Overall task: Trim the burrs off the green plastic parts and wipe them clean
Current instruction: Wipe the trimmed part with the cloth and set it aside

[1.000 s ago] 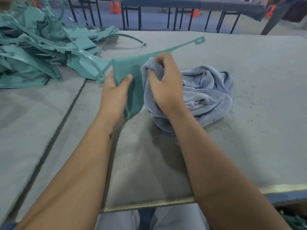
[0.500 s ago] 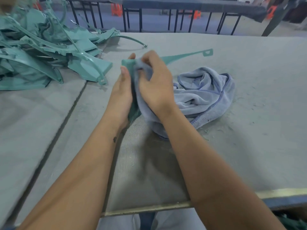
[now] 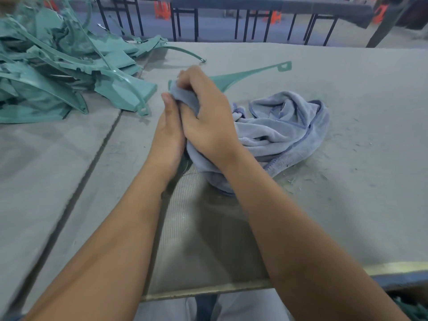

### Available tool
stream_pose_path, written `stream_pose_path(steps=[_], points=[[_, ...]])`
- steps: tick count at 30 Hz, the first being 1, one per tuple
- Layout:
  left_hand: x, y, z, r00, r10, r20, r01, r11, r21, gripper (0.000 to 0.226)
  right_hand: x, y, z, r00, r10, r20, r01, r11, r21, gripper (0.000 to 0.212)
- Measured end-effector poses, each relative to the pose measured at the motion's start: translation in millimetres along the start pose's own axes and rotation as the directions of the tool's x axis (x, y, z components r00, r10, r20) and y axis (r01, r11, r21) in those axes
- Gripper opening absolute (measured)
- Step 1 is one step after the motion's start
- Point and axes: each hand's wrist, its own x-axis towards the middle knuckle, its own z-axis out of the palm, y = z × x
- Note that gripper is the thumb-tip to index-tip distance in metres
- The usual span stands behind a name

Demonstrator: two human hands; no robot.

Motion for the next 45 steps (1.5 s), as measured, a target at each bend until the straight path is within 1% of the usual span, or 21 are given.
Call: stream_pose_path(steps=[3,5,8,10,12,15,17,18,21,23,25,27,29,32,35,37,38,40,42,44,45], points=[[0.2,-0.1,2.8,1.000,0.012,0.002,-0.011,0.999,-0.048,0.062,-1.2,2.5,0.7,0.998,0.018,-0.068,-0.025,0.995,-0.097,0.013],[-1.2,4.3,6.8,0.997,0.072,0.025,-0.070,0.996,-0.060,0.053,3.2,8.0,-6.6,0.978,0.147,-0.150,-0.173,0.969,-0.175,0.019],[-2.3,5.3,10.7,0.984,0.125,0.124,-0.116,0.990,-0.080,0.040,12.0,23.8,-18.7,0.891,0.384,-0.242,-0.435,0.873,-0.221,0.019],[-1.7,4.2,11.0,0.979,0.142,0.146,-0.129,0.987,-0.092,0.041,13.3,30.1,-20.9,0.865,0.425,-0.267,-0.484,0.847,-0.220,0.018],[-2.5,5.0,10.6,0.981,0.140,0.137,-0.127,0.987,-0.099,0.040,11.3,30.6,-18.6,0.885,0.400,-0.239,-0.445,0.878,-0.175,0.017],[-1.9,5.3,8.9,0.992,0.094,0.080,-0.087,0.993,-0.082,0.038,4.8,21.8,-12.9,0.947,0.273,-0.167,-0.282,0.959,-0.030,0.015],[1.5,3.0,6.5,1.000,-0.007,0.011,0.009,0.988,-0.153,0.045,0.7,15.9,-8.2,0.980,0.189,-0.069,-0.185,0.981,0.066,0.014],[3.5,1.1,5.0,0.998,-0.065,0.010,0.066,0.972,-0.224,0.054,-1.2,13.1,-6.2,0.984,0.177,-0.005,-0.175,0.979,0.103,0.016],[2.5,3.1,1.1,0.977,-0.204,0.063,0.210,0.870,-0.447,0.073,-6.1,10.2,-10.3,0.955,0.221,0.198,-0.248,0.960,0.128,0.024],[1.3,4.3,1.6,0.974,-0.210,0.081,0.221,0.822,-0.525,0.073,-7.3,10.8,-18.6,0.906,0.269,0.328,-0.319,0.941,0.111,0.022],[2.8,2.9,0.1,0.974,-0.215,0.076,0.219,0.795,-0.565,0.069,-7.2,10.0,-22.4,0.866,0.303,0.397,-0.369,0.924,0.100,0.019],[3.7,2.2,-1.7,0.967,-0.243,0.073,0.244,0.812,-0.531,0.070,-7.1,8.5,-19.2,0.871,0.332,0.362,-0.390,0.916,0.097,0.019],[5.7,-0.7,-2.6,0.965,-0.254,0.067,0.256,0.848,-0.464,0.068,-5.8,11.1,-13.9,0.898,0.381,0.219,-0.402,0.914,0.056,0.020],[7.0,-2.8,0.4,0.987,-0.156,0.030,0.156,0.907,-0.390,0.057,-0.3,23.5,-12.5,0.884,0.464,-0.052,-0.466,0.870,-0.162,0.024],[8.1,-5.9,3.0,0.997,-0.066,0.039,0.075,0.943,-0.325,0.052,3.4,31.1,-10.3,0.852,0.495,-0.172,-0.521,0.765,-0.378,0.022],[7.8,-6.8,3.2,0.997,-0.066,0.048,0.077,0.948,-0.309,0.055,4.2,30.6,-8.5,0.870,0.461,-0.174,-0.489,0.762,-0.425,0.017],[7.8,-6.8,3.5,0.996,-0.066,0.059,0.082,0.944,-0.320,0.059,4.6,28.8,-8.9,0.875,0.455,-0.163,-0.480,0.781,-0.399,0.017],[7.8,-6.3,4.6,0.995,-0.083,0.056,0.097,0.936,-0.337,0.062,4.3,21.5,-11.0,0.886,0.450,-0.111,-0.463,0.848,-0.259,0.022],[7.5,-5.2,3.5,0.987,-0.154,0.035,0.156,0.927,-0.340,0.058,1.6,8.5,-9.2,0.922,0.388,0.007,-0.385,0.917,-0.106,0.027],[7.0,-7.2,2.4,0.978,-0.199,0.068,0.210,0.905,-0.371,0.056,-2.2,-0.9,-4.8,0.943,0.316,0.107,-0.312,0.949,-0.051,0.023],[6.3,-6.8,1.8,0.980,-0.189,0.068,0.201,0.910,-0.362,0.056,-2.8,-2.3,-3.2,0.943,0.313,0.114,-0.308,0.950,-0.053,0.022]])
